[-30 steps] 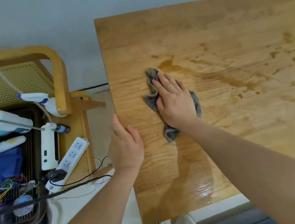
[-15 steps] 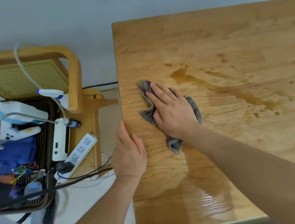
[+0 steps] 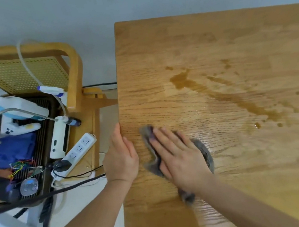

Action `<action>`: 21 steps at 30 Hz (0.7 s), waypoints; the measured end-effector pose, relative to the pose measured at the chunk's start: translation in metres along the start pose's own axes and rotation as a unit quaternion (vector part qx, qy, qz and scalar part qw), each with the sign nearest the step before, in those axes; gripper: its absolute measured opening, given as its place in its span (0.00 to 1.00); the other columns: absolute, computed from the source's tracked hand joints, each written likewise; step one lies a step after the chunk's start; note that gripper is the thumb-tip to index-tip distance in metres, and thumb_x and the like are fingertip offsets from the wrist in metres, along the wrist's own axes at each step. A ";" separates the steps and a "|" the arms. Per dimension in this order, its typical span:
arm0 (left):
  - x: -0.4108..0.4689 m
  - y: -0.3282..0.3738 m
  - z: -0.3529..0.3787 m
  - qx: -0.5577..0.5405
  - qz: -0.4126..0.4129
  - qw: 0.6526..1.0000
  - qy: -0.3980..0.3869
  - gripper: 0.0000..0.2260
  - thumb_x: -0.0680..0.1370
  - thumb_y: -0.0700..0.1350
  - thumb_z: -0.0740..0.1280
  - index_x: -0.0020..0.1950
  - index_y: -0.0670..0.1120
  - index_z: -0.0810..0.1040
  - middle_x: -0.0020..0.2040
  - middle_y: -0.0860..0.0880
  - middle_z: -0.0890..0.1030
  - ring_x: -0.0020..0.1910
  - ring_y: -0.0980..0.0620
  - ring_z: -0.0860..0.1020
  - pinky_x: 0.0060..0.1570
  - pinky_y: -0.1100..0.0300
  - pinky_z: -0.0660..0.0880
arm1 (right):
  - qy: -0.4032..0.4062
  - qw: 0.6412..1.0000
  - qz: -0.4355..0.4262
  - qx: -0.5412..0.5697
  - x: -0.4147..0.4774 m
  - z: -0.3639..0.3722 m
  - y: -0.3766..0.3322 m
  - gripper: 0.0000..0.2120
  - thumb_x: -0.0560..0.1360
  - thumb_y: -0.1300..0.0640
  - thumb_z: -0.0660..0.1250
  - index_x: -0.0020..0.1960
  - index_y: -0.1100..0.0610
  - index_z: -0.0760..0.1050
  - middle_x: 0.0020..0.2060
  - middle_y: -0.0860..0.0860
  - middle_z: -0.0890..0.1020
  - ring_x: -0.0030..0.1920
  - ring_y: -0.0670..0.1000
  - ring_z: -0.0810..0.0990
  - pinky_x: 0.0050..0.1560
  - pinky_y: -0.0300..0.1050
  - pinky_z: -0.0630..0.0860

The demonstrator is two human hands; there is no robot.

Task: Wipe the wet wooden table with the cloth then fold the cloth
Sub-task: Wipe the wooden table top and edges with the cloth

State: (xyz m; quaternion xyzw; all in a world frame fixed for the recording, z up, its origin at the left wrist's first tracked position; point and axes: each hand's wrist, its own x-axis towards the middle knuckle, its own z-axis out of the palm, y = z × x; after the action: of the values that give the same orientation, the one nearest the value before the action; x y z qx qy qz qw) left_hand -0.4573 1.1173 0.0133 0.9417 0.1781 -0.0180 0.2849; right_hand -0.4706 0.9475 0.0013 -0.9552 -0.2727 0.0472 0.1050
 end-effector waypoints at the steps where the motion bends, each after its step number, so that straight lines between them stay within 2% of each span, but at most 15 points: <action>1: -0.001 0.000 0.000 0.001 0.002 1.000 0.000 0.20 0.82 0.46 0.51 0.73 0.45 0.61 0.60 0.45 0.77 0.48 0.45 0.79 0.41 0.58 0.70 | 0.017 0.999 0.033 0.006 0.022 0.000 -0.001 0.25 0.79 0.51 0.57 0.73 0.57 0.68 0.75 0.55 0.65 0.76 0.54 0.62 0.73 0.58 0.61; 3: -0.003 -0.001 0.000 0.001 0.006 1.000 -0.002 0.20 0.82 0.46 0.51 0.74 0.45 0.60 0.61 0.45 0.76 0.49 0.45 0.79 0.42 0.58 0.70 | 0.028 0.993 0.116 0.016 0.067 -0.003 -0.005 0.25 0.79 0.51 0.55 0.74 0.59 0.67 0.75 0.56 0.64 0.76 0.55 0.61 0.75 0.58 0.58; 5: -0.003 -0.003 0.002 0.008 -0.004 1.000 -0.007 0.20 0.82 0.46 0.51 0.74 0.46 0.60 0.61 0.46 0.77 0.48 0.46 0.79 0.40 0.59 0.68 | 0.041 0.988 0.151 0.012 0.086 -0.003 -0.008 0.26 0.79 0.51 0.53 0.75 0.58 0.65 0.76 0.56 0.63 0.77 0.55 0.59 0.76 0.58 0.56; 7: -0.004 -0.004 0.002 0.011 -0.019 1.000 -0.013 0.20 0.82 0.46 0.51 0.74 0.47 0.59 0.60 0.46 0.77 0.47 0.47 0.78 0.39 0.59 0.67 | 0.039 0.995 0.093 0.020 0.052 0.003 -0.015 0.25 0.79 0.52 0.55 0.74 0.57 0.66 0.76 0.54 0.63 0.77 0.54 0.58 0.75 0.58 0.56; 9: -0.005 -0.003 0.000 0.002 -0.012 1.000 -0.025 0.19 0.82 0.47 0.51 0.74 0.47 0.59 0.61 0.46 0.76 0.46 0.50 0.77 0.39 0.60 0.66 | 0.002 0.999 0.031 0.020 -0.024 0.003 -0.025 0.24 0.78 0.52 0.57 0.73 0.56 0.68 0.76 0.52 0.64 0.77 0.53 0.59 0.73 0.58 0.60; 11: -0.003 -0.004 -0.001 -0.011 -0.015 0.999 -0.034 0.20 0.82 0.47 0.51 0.74 0.47 0.59 0.64 0.47 0.74 0.52 0.49 0.77 0.42 0.60 0.67 | 0.004 0.999 0.034 0.016 -0.083 -0.004 -0.007 0.23 0.79 0.53 0.56 0.73 0.56 0.69 0.75 0.52 0.66 0.76 0.53 0.60 0.70 0.59 0.64; 13: 0.000 -0.004 0.000 -0.025 -0.019 0.999 -0.038 0.20 0.82 0.46 0.50 0.74 0.47 0.59 0.66 0.47 0.73 0.56 0.46 0.76 0.46 0.58 0.69 | 0.029 0.991 0.132 0.007 -0.102 -0.010 0.022 0.23 0.78 0.53 0.56 0.72 0.57 0.70 0.74 0.54 0.66 0.76 0.54 0.61 0.69 0.61 0.64; 16: 0.000 -0.007 0.001 -0.040 0.001 0.998 -0.038 0.19 0.82 0.46 0.50 0.74 0.46 0.59 0.64 0.46 0.74 0.54 0.45 0.77 0.45 0.57 0.70 | 0.081 0.932 0.353 -0.010 -0.073 -0.015 0.030 0.26 0.78 0.53 0.51 0.72 0.61 0.68 0.74 0.58 0.65 0.75 0.56 0.61 0.73 0.60 0.59; 17: -0.001 -0.008 0.001 -0.046 0.007 0.998 -0.037 0.19 0.82 0.46 0.50 0.73 0.45 0.59 0.63 0.45 0.74 0.53 0.44 0.77 0.44 0.57 0.70 | 0.094 0.917 0.387 -0.017 -0.057 -0.010 0.018 0.27 0.78 0.53 0.50 0.73 0.62 0.66 0.74 0.58 0.64 0.76 0.57 0.60 0.74 0.59 0.57; 19: -0.002 -0.010 0.000 -0.055 0.007 0.998 -0.038 0.19 0.82 0.45 0.50 0.73 0.45 0.60 0.62 0.45 0.75 0.51 0.44 0.77 0.43 0.56 0.71 | 0.092 0.929 0.358 -0.021 -0.032 0.004 -0.024 0.27 0.78 0.53 0.52 0.75 0.61 0.64 0.75 0.58 0.63 0.77 0.58 0.58 0.74 0.60 0.57; 21: -0.002 -0.010 -0.001 -0.067 0.014 0.997 -0.036 0.18 0.81 0.45 0.50 0.72 0.44 0.62 0.62 0.44 0.74 0.51 0.45 0.77 0.43 0.56 0.71 | 0.065 0.964 0.258 -0.011 -0.035 0.018 -0.065 0.27 0.77 0.54 0.56 0.74 0.60 0.65 0.76 0.56 0.63 0.77 0.56 0.58 0.74 0.60 0.59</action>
State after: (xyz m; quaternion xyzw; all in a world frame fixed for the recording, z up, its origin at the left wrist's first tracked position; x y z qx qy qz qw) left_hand -0.4625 1.1248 0.0096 0.9215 0.1556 -0.0359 0.3540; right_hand -0.5366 0.9862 -0.0007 -0.9953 -0.0100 0.0070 0.0960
